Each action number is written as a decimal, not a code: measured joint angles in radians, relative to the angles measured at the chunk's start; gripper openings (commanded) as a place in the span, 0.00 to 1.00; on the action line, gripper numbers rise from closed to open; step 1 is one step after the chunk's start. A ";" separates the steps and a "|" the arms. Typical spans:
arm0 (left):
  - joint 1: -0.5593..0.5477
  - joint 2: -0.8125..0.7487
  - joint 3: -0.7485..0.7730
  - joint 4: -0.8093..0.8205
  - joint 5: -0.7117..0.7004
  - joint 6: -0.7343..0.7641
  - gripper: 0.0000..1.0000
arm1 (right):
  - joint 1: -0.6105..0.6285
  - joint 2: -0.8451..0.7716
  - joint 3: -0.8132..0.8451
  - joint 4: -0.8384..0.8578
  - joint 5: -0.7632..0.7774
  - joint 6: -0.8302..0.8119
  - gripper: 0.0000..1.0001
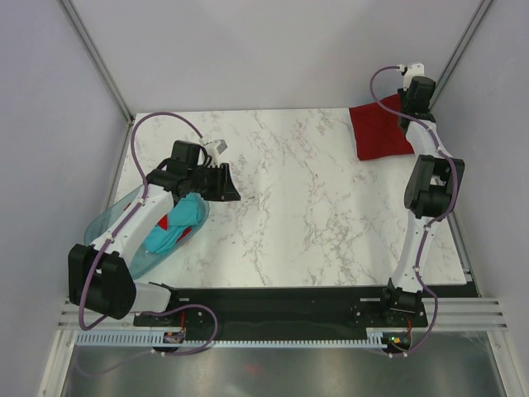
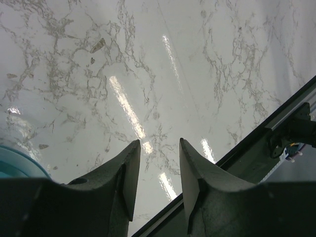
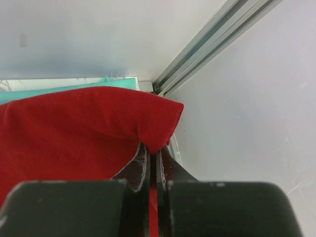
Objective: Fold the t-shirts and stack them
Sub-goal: Neatly place the folded tshirt to the corner
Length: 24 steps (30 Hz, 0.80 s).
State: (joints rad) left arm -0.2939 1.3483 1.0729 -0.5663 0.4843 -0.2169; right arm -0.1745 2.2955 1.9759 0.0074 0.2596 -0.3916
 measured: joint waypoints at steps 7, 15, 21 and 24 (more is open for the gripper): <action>0.000 0.000 0.000 0.000 -0.003 0.000 0.45 | -0.003 0.067 0.075 0.005 0.035 0.037 0.18; -0.002 0.000 -0.010 0.000 -0.010 0.000 0.45 | -0.024 0.078 0.075 0.036 0.088 0.148 0.58; -0.010 0.000 -0.016 0.000 -0.011 0.000 0.45 | -0.029 0.019 0.002 0.014 0.072 0.229 0.70; -0.011 0.000 -0.016 0.000 -0.010 0.000 0.45 | -0.028 -0.051 -0.051 -0.045 0.048 0.290 0.98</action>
State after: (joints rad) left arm -0.3054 1.3479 1.0569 -0.5659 0.4744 -0.2165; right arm -0.2028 2.2444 1.9244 -0.0380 0.3077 -0.1013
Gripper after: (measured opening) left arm 0.452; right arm 0.868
